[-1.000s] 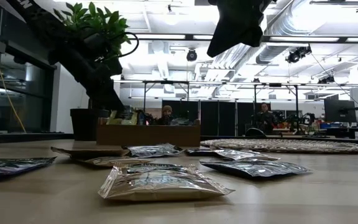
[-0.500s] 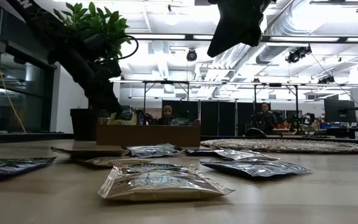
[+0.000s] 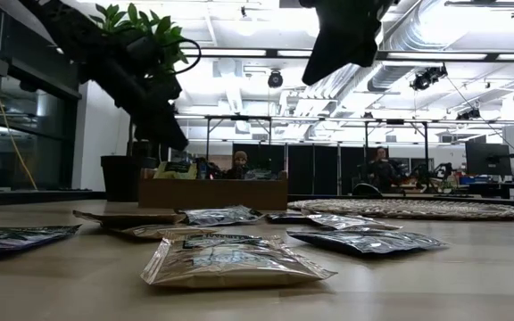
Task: Pick & Place Tea
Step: Put the blue tea bag into the right section of the wooden organizer
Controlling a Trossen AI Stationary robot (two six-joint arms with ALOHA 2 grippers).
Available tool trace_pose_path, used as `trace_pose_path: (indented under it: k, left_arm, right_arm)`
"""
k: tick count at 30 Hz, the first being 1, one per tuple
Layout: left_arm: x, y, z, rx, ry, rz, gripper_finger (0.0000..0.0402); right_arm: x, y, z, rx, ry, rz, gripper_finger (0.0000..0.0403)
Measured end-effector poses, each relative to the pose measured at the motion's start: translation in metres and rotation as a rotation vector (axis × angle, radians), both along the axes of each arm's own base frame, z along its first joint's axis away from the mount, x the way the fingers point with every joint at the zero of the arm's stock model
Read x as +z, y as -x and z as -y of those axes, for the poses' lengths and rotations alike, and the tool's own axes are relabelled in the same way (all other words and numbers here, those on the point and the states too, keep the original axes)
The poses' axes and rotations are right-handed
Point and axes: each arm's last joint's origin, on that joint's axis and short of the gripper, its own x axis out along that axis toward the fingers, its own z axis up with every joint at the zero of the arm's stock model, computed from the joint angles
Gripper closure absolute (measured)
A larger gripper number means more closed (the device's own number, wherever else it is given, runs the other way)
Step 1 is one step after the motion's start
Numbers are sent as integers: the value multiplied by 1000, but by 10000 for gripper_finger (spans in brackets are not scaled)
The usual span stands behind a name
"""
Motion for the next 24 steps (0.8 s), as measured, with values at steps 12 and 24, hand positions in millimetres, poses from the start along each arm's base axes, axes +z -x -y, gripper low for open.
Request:
trace_pose_path:
  k: [12,24]
  left_arm:
    - [1,-30,55,-162,145,36,243]
    - [1,-48,143,-174,230,17,243]
  right_arm:
    - [-14,-5,-1,9,31,-61,397]
    - [-33,-20,9,3,-147,-99,400]
